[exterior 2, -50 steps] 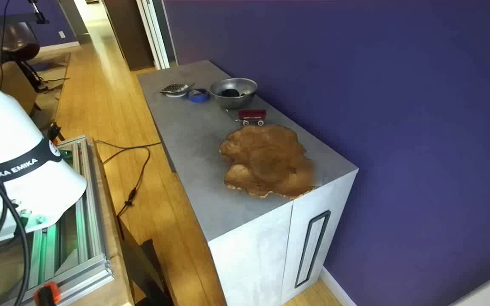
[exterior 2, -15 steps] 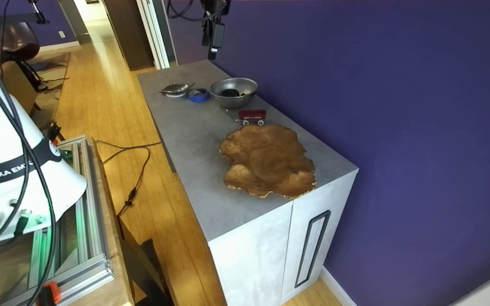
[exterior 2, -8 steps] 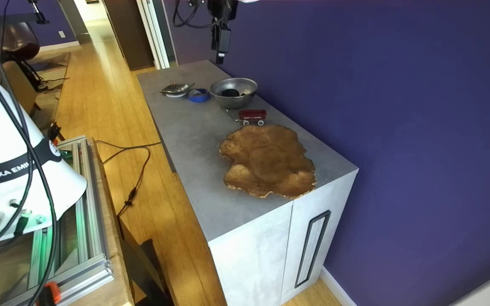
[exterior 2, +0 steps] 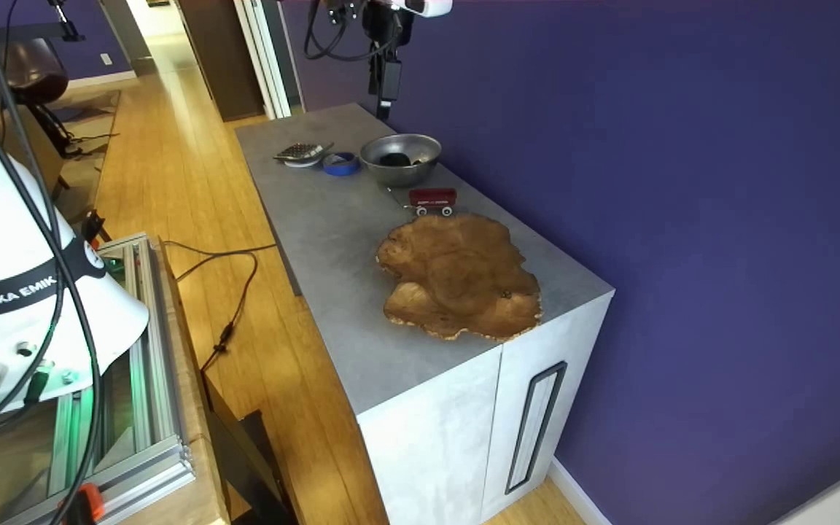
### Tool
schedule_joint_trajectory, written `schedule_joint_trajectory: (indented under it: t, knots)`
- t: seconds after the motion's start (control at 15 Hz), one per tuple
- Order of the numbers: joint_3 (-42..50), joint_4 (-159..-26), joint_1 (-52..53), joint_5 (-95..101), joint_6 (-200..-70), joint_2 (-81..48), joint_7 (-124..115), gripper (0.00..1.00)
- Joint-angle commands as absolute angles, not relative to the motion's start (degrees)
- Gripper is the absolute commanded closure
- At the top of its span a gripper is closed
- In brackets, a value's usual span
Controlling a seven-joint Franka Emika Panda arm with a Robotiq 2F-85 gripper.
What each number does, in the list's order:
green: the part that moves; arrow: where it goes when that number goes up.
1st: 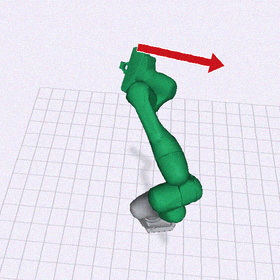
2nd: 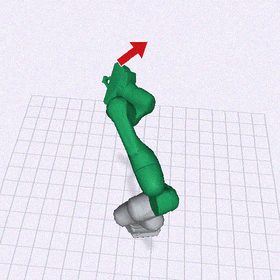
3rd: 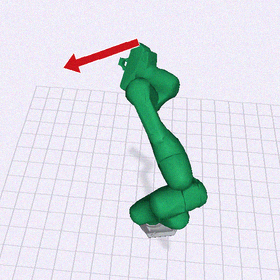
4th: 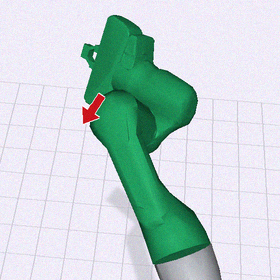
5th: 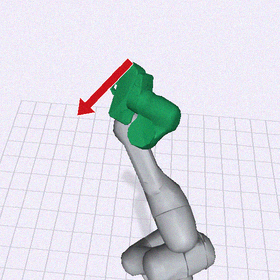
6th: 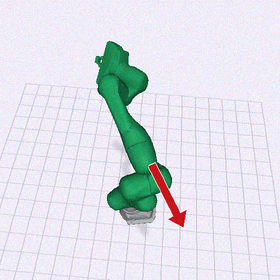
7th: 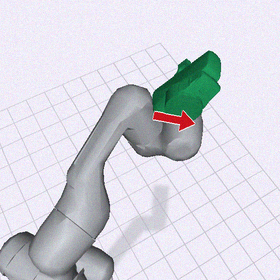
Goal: Put the silver bowl on the wooden plate
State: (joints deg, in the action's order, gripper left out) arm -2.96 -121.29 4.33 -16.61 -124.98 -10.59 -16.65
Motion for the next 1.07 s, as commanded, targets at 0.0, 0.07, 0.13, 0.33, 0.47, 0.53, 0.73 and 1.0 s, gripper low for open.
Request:
schedule_joint_trajectory:
  t: [0.0, 0.07, 0.13, 0.33, 0.47, 0.53, 0.73, 1.0]
  knots:
    - [-2.7, -119.9, 5.0, -13.4, -136.8, -15.0, -16.2, 0.00]
    - [-2.9, -119.9, 4.9, -13.4, -141.7, -16.6, -15.1, 0.00]
    - [-3.2, -119.9, 4.8, -14.3, -146.8, -18.1, -13.8, 0.00]
    - [-5.8, -117.0, 3.4, -19.0, -153.4, -24.3, -9.6, 0.00]
    - [-7.8, -114.5, 1.9, -20.8, -153.6, -28.1, -6.5, 0.00]
    - [-9.1, -113.4, 0.8, -22.0, -153.0, -29.4, -4.5, 0.00]
    - [-10.0, -110.4, -0.4, -21.4, -149.8, -32.8, -2.4, 0.00]
    - [-11.9, -107.6, -3.2, -22.3, -147.0, -35.7, 1.9, 0.00]
